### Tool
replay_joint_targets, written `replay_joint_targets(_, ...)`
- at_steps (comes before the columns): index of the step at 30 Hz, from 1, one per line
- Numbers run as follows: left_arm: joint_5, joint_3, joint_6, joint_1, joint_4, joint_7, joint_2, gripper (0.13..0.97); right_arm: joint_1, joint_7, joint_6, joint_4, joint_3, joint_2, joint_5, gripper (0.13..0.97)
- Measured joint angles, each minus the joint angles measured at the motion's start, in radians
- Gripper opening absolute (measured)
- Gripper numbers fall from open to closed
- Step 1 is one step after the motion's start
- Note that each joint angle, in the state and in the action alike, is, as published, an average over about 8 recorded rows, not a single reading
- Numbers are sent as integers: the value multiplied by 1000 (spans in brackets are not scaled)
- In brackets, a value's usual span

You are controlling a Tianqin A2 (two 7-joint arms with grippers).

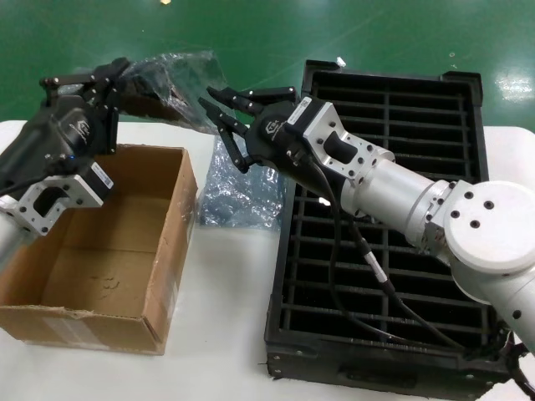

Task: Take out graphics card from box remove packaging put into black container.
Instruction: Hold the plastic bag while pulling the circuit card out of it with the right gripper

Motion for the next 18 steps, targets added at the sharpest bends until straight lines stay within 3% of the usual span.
replay_joint_targets(12,9,8,6,76,-115,-19,-20,140,-51,-49,-116,-41,149,-61,-68,154)
replay_joint_targets(18,12,15,7,82,-125,-4,-16,140,-66,-57,-163,-42,191,-80,-97,137)
